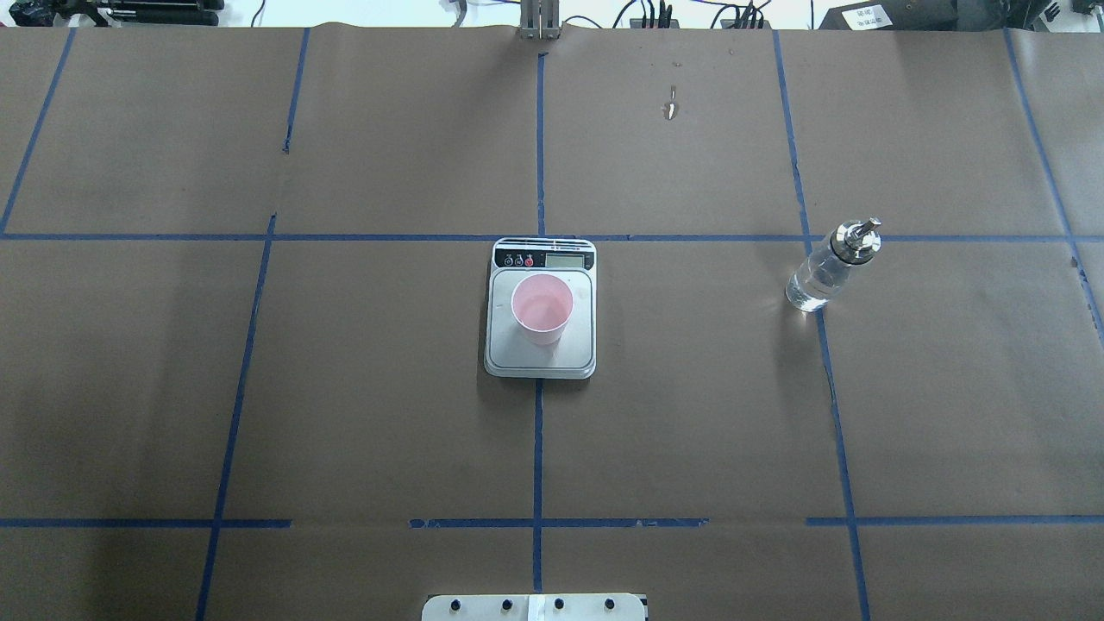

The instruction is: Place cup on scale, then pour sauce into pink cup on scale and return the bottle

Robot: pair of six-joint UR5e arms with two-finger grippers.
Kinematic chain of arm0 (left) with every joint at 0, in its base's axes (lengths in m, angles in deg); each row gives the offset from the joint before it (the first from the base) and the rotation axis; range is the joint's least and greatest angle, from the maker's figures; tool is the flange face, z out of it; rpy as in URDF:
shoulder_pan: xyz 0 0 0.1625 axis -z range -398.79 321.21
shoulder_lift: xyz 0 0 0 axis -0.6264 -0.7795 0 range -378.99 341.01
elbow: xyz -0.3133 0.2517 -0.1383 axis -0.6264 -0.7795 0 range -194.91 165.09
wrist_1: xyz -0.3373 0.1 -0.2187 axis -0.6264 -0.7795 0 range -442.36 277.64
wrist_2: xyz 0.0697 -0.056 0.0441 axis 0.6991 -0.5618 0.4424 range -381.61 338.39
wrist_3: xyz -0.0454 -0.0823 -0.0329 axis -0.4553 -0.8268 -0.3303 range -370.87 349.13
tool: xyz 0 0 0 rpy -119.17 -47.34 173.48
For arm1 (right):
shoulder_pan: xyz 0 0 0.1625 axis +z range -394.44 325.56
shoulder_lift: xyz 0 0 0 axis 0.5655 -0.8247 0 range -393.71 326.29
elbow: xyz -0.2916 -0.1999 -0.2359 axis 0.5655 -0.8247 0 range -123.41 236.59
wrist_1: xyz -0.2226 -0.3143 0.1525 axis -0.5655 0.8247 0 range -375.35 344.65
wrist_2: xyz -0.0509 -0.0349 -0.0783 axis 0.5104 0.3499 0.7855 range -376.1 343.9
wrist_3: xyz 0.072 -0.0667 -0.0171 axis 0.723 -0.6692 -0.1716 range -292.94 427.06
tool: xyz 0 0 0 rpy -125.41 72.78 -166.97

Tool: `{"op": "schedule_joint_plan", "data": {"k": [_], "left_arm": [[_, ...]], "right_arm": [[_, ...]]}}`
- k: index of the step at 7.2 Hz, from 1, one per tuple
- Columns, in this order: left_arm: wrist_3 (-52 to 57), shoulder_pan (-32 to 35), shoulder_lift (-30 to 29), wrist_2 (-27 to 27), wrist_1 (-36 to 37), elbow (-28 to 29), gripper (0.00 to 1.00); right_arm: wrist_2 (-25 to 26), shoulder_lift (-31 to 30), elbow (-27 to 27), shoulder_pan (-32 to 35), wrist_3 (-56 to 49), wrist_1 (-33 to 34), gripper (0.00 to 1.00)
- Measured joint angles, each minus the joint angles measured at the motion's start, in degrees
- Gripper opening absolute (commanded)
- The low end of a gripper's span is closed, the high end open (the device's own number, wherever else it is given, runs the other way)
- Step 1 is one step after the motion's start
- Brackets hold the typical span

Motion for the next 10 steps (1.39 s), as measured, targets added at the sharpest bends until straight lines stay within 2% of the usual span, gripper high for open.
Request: {"op": "schedule_joint_plan", "data": {"k": [6,10], "left_arm": [[-7.54,0.03,-0.05,-2.19,-0.04,-0.02,1.0],[-8.3,0.05,-0.03,-2.8,-0.58,-1.29,1.0]], "right_arm": [[-1.26,-0.07,-0.13,0.0,0.02,0.0,1.0],[-1.92,-0.08,-0.06,0.0,0.02,0.0,1.0]]}}
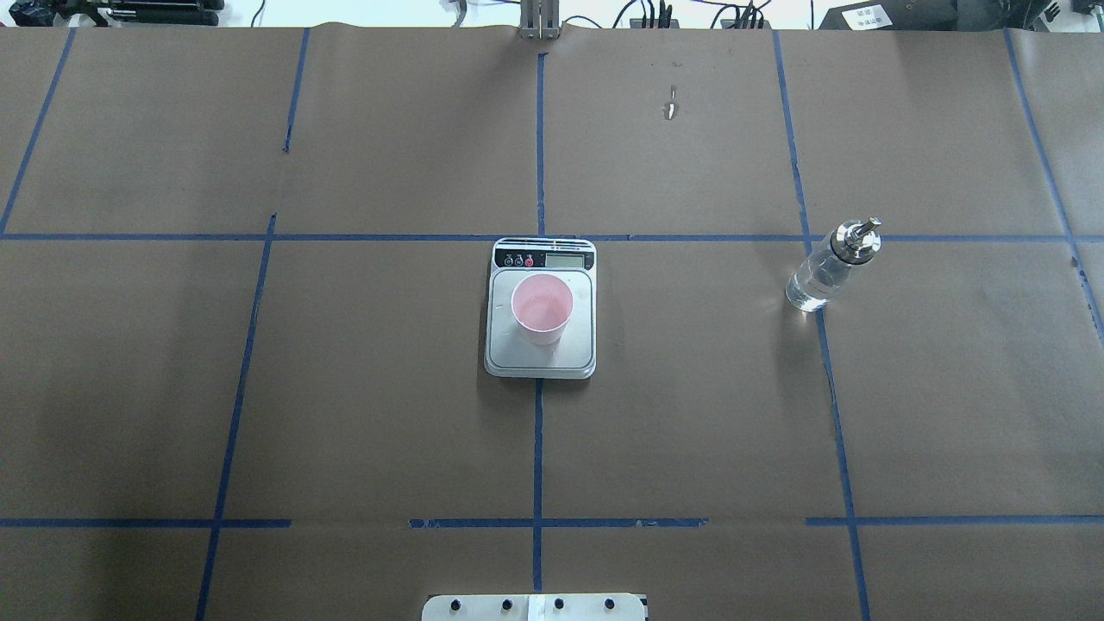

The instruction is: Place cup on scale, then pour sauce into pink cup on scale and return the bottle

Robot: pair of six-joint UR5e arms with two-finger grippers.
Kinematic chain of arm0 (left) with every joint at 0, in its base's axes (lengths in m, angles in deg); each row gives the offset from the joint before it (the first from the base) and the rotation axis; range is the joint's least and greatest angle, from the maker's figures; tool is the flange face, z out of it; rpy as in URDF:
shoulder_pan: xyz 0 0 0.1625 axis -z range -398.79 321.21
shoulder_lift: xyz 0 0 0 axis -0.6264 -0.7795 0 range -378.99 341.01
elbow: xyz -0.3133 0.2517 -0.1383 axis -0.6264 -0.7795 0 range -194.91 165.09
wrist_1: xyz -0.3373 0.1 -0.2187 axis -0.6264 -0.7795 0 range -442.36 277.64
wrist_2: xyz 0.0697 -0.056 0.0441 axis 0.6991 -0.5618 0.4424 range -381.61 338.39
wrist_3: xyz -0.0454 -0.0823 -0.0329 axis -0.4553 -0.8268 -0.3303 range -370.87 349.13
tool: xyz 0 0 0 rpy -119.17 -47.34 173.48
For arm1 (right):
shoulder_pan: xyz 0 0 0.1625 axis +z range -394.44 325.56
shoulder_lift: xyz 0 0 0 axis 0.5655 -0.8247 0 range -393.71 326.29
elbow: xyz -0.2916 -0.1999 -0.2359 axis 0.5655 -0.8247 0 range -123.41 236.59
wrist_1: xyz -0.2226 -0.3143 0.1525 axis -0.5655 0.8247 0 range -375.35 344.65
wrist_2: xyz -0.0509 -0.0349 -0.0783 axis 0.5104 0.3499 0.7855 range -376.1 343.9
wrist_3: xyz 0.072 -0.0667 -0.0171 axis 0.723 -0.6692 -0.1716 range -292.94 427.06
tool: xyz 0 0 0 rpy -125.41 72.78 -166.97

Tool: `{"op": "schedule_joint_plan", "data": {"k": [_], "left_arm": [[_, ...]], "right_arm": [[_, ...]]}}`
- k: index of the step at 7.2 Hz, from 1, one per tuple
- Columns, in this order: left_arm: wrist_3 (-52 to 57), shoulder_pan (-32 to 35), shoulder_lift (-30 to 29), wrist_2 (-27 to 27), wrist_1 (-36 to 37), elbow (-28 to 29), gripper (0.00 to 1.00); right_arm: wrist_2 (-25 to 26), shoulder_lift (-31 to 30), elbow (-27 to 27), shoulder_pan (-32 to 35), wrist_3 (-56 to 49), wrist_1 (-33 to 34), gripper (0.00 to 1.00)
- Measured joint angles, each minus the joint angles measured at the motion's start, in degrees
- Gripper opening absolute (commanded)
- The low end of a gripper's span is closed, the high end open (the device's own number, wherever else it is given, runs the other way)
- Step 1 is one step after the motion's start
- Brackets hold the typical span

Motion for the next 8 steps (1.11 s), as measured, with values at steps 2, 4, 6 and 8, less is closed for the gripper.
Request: {"op": "schedule_joint_plan", "data": {"k": [2,4,6,8], "left_arm": [[0.03,0.04,0.03,-0.83,-1.77,-0.29,1.0],[0.05,0.04,0.04,-1.09,-2.26,-0.28,1.0],[0.1,0.04,0.04,-1.13,-2.32,-0.22,1.0],[0.11,0.04,0.08,-1.13,-2.36,-0.15,1.0]], "right_arm": [[-0.01,0.0,-0.06,0.0,0.04,0.0,1.0],[-0.01,0.05,-0.19,0.0,-0.01,0.0,1.0],[-0.01,0.07,-0.2,0.0,-0.02,0.0,1.0],[-0.01,0.01,-0.17,0.0,-0.02,0.0,1.0]]}}
